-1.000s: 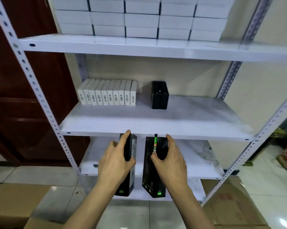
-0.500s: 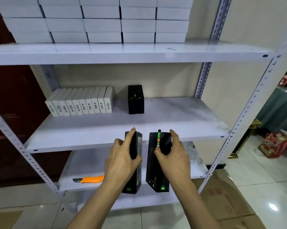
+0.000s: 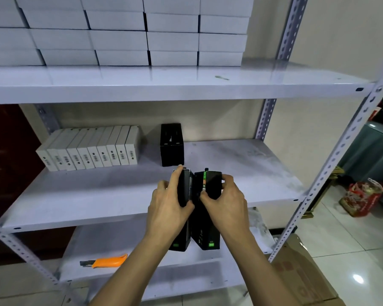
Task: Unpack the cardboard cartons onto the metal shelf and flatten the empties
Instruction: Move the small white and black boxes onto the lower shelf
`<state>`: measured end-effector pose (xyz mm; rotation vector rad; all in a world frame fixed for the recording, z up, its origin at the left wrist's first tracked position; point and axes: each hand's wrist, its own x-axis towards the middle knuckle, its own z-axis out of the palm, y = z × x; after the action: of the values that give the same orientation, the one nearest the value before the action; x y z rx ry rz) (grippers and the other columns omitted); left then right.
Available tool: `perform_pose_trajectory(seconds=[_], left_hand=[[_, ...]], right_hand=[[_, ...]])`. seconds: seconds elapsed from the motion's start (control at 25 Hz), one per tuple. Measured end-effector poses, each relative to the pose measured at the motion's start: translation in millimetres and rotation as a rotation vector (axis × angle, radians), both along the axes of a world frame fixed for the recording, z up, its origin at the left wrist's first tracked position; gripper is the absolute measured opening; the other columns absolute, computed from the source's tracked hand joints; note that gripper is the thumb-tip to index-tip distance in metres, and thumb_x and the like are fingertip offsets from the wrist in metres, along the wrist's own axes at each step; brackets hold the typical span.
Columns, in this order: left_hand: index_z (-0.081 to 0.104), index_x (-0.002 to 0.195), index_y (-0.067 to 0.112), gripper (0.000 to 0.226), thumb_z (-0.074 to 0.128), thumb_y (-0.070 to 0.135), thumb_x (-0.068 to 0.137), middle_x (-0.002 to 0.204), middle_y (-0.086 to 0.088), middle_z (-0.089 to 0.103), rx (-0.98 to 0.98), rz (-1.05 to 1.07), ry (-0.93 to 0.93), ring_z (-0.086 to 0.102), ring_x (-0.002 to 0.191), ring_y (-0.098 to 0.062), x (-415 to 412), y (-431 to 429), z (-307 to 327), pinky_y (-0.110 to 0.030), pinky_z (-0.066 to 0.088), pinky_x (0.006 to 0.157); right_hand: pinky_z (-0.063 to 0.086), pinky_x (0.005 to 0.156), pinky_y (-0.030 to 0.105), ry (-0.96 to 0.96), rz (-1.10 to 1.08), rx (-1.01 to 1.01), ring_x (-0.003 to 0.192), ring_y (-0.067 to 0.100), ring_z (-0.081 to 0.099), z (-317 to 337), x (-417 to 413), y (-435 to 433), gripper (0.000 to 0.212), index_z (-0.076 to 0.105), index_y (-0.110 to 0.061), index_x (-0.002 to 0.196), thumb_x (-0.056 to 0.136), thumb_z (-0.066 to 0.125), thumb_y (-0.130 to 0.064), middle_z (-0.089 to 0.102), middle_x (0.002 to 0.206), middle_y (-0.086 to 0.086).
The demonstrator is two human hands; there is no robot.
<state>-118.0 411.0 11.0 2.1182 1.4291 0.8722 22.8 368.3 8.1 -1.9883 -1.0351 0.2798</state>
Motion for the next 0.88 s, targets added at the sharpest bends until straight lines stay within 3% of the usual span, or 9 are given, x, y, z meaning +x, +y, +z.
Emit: perform_pose_trajectory(seconds=[0.16,0.32,0.48,0.56,0.68,0.76,0.88], left_hand=[[0.018,0.151,0.044,0.087,0.073,0.036,0.084,0.120,0.004,0.057,0.028,0.033,-0.042,0.056,0.110,-0.020,8.8,18.2,-5.1,-0.040,0.052,0.084],[0.033,0.139,0.044,0.074,0.077,0.037,0.080,0.119,0.010,0.062,0.023,0.029,-0.100,0.060,0.108,-0.017,15.2,30.9,-10.4,-0.041,0.053,0.081],[0.043,0.134,0.039,0.062,0.078,0.037,0.082,0.110,0.019,0.062,-0.039,0.008,-0.177,0.061,0.103,-0.012,21.0,46.6,-13.6,-0.023,0.046,0.073],[0.047,0.133,0.034,0.057,0.078,0.035,0.084,0.106,0.022,0.060,-0.102,-0.013,-0.226,0.062,0.103,-0.009,21.0,54.1,-14.2,-0.016,0.045,0.071],[0.050,0.132,0.035,0.054,0.077,0.037,0.085,0.118,0.013,0.063,-0.184,-0.029,-0.277,0.062,0.112,-0.013,17.2,64.8,-16.2,-0.034,0.057,0.086],[0.052,0.128,0.034,0.049,0.077,0.033,0.086,0.119,0.011,0.062,-0.229,-0.030,-0.317,0.062,0.111,-0.014,13.3,70.1,-17.5,-0.039,0.059,0.088],[0.061,0.118,0.031,0.032,0.073,0.023,0.089,0.114,0.012,0.064,-0.277,-0.064,-0.358,0.064,0.108,-0.009,6.6,75.1,-21.0,-0.035,0.058,0.090]], right_hand=[[0.056,0.077,0.038,-0.011,0.021,-0.027,0.088,0.018,0.066,-0.2,5.7,23.2,0.053,0.049,-0.028,0.120,0.076,0.070,-0.050,0.066,0.101,-0.008],[0.055,0.077,0.033,0.057,0.044,-0.020,0.094,0.016,0.065,-0.8,9.7,42.2,0.056,0.050,-0.028,0.126,0.079,0.072,-0.048,0.065,0.107,-0.006],[0.057,0.084,0.036,0.130,0.072,0.034,0.104,0.016,0.063,-6.4,14.9,51.8,0.060,0.051,-0.024,0.135,0.085,0.073,-0.048,0.062,0.117,-0.005],[0.059,0.077,0.029,0.200,0.097,0.054,0.100,0.014,0.065,-10.5,17.9,53.5,0.058,0.050,-0.024,0.138,0.088,0.073,-0.044,0.062,0.120,-0.005],[0.050,0.059,0.008,0.324,0.128,0.063,0.087,0.002,0.063,-13.0,20.0,54.3,0.045,0.051,-0.024,0.133,0.093,0.071,-0.031,0.061,0.114,-0.008],[0.047,0.056,0.005,0.392,0.121,0.071,0.086,0.000,0.062,-14.8,21.6,54.0,0.036,0.051,-0.022,0.125,0.094,0.069,-0.023,0.063,0.109,-0.006],[0.047,0.059,0.006,0.451,0.114,0.093,0.094,0.006,0.064,-17.6,22.4,52.8,0.026,0.055,-0.022,0.117,0.093,0.066,-0.019,0.063,0.106,-0.007]])
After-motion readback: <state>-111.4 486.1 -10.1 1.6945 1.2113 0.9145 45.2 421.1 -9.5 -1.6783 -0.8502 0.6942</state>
